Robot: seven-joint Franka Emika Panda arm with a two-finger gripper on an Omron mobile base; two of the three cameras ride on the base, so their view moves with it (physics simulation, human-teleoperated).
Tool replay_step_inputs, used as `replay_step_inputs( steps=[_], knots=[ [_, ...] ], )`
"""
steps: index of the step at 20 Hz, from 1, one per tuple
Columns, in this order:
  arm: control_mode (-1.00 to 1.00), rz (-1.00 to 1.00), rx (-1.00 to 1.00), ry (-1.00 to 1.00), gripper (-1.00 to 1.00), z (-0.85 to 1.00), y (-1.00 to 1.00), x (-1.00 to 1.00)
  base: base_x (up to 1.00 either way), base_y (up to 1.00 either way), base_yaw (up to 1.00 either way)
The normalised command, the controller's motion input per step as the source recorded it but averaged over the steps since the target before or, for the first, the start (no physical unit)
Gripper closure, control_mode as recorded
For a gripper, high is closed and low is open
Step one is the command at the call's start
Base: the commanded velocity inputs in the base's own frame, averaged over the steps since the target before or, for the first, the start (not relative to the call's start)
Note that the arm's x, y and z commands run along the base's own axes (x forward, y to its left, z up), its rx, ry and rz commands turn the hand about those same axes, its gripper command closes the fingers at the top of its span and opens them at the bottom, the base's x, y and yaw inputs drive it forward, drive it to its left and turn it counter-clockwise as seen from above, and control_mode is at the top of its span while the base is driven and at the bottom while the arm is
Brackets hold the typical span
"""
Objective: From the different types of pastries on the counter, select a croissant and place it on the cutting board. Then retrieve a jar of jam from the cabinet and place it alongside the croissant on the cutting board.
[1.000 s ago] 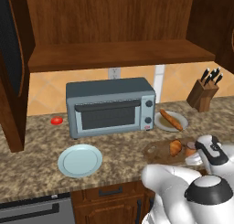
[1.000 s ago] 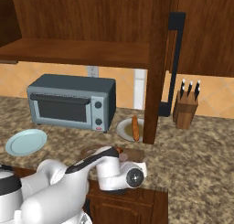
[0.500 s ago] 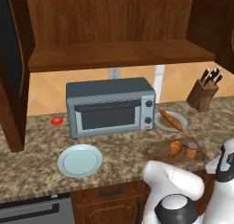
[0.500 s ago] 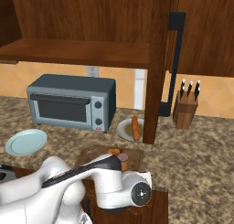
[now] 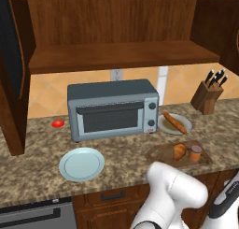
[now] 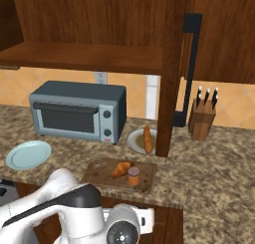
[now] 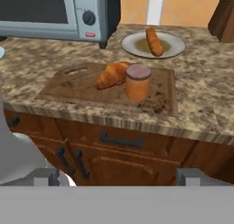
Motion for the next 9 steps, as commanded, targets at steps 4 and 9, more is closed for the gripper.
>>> replay_step_inputs(
  steps=[4,9],
  knots=[
    [-1.0,-0.4,-0.16,0.2,-1.0,0.0,0.11,-0.71,0.0,0.0,0.0],
    [-1.0,-0.43,-0.24,0.38,-1.0,0.0,0.33,-0.25,0.0,0.0,0.0]
  ],
)
